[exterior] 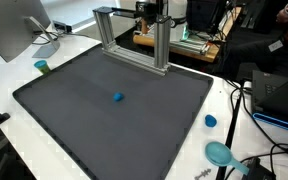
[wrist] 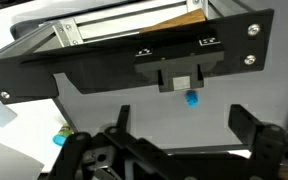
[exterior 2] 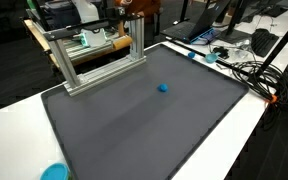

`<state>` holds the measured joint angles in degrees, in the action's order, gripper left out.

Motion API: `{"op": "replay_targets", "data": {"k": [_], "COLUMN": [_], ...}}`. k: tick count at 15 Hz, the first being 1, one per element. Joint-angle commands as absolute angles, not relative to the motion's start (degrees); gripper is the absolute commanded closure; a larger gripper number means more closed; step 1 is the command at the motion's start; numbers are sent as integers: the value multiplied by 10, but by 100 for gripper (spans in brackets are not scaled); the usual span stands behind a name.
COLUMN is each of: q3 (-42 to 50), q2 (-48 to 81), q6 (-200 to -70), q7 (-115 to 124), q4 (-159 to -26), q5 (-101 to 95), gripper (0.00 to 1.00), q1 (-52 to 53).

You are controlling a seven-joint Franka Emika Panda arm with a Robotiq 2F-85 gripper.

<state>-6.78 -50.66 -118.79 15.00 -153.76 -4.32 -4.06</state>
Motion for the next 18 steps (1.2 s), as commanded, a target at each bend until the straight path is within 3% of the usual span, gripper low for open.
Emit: {"op": "replay_targets", "data": {"k": [1, 18], "q3": [-67, -65], "q2": [-506, -489], "q6": [-1187, -1206], "q7": [150, 134], "q4": [-1537, -1573], "q5": [-44, -43], "gripper": [0, 0], "q1": [-40, -25]}}
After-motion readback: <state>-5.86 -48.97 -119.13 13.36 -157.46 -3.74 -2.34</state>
